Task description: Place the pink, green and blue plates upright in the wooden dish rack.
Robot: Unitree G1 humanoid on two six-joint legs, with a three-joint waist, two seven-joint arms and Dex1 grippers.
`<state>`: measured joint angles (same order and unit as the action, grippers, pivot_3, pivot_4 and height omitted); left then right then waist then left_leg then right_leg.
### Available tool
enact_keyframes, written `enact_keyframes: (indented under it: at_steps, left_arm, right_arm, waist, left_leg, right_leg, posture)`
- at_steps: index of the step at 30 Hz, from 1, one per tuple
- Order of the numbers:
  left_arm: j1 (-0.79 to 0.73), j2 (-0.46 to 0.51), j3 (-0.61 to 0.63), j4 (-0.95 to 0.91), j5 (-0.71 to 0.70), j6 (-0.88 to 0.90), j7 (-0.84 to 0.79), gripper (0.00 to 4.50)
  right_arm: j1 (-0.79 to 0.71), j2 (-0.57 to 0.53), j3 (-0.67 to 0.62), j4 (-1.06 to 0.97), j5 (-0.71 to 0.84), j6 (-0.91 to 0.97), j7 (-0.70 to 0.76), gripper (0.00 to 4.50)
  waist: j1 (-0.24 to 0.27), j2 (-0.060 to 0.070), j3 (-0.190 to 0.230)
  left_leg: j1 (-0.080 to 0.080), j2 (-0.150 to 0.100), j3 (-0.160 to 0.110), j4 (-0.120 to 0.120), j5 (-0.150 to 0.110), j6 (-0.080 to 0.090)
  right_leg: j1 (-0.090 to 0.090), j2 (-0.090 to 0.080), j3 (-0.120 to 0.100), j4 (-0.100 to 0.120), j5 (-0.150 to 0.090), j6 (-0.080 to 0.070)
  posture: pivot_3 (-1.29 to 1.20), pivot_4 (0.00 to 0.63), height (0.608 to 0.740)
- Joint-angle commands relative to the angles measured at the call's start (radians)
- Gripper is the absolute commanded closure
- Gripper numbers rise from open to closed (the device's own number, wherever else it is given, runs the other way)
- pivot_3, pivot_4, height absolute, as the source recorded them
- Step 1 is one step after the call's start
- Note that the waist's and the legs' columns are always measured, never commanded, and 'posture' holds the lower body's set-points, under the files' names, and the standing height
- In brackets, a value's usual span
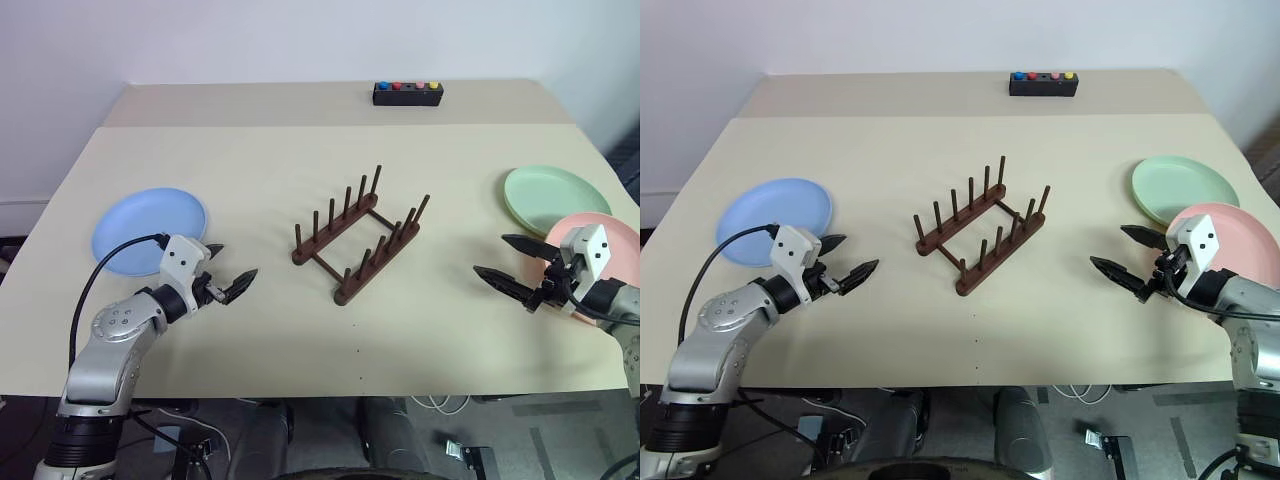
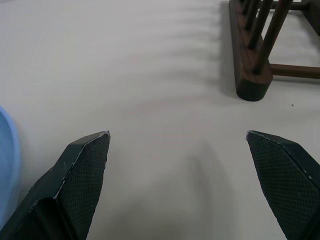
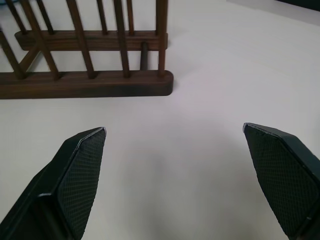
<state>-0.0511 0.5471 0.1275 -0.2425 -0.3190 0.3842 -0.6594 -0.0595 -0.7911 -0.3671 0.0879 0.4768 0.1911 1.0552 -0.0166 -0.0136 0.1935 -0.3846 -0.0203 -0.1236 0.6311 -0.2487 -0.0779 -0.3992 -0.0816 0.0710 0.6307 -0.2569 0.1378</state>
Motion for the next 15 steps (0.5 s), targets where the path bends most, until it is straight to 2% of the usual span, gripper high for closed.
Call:
enact_keyframes:
  at_steps: [1, 6, 8, 10, 15]
  left_arm:
    - [0.024, 0.024, -0.003, -0.056, -0.041, 0.016, -0.05, 0.0]
    - [0.082, 0.075, -0.068, -0.12, -0.076, 0.064, -0.151, 0.0]
    - [0.078, 0.083, -0.144, -0.135, -0.044, 0.072, -0.166, 0.0]
    - [0.04, 0.066, -0.234, -0.138, -0.009, 0.071, -0.168, 0.0]
    - [-0.085, -0.051, -0.403, -0.039, 0.128, 0.042, -0.082, 0.0]
  right_arm:
    - [0.022, 0.012, -0.017, -0.077, 0.015, 0.004, -0.026, 0.01]
    - [0.07, 0.055, -0.005, -0.159, 0.021, 0.022, -0.074, 0.01]
    - [0.092, 0.073, 0.002, -0.209, 0.023, 0.038, -0.102, 0.01]
    - [0.113, 0.084, 0.005, -0.267, 0.035, 0.059, -0.123, 0.01]
    - [0.187, 0.112, 0.006, -0.369, 0.035, 0.082, -0.174, 0.01]
  waist:
    - [0.0, 0.0, 0.0]
    - [-0.001, 0.0, 0.0]
    - [-0.001, 0.0, 0.0]
    - [0.005, 0.0, 0.0]
    - [0.008, 0.0, 0.0]
  left_leg:
    - [0.0, 0.0, 0.0, 0.0, 0.0, 0.0]
    - [0.0, 0.0, 0.0, 0.0, 0.0, 0.0]
    - [0.0, 0.0, 0.0, 0.0, 0.0, 0.0]
    - [0.0, 0.0, 0.0, 0.0, 0.0, 0.0]
    - [0.0, 0.0, 0.0, 0.002, 0.0, 0.0]
  right_leg:
    - [0.0, 0.0, 0.0, 0.0, 0.0, 0.0]
    - [0.0, 0.0, 0.0, 0.0, 0.0, 0.0]
    - [0.0, 0.0, 0.0, 0.0, -0.002, -0.003]
    - [0.0, 0.0, 0.0, 0.0, -0.002, -0.003]
    - [0.002, 0.0, 0.0, -0.001, -0.002, -0.003]
  posture:
    - [0.0, 0.15, 0.74]
    - [0.0, 0.15, 0.74]
    - [0.0, 0.15, 0.74]
    - [0.0, 0.15, 0.74]
    - [0.0, 0.15, 0.74]
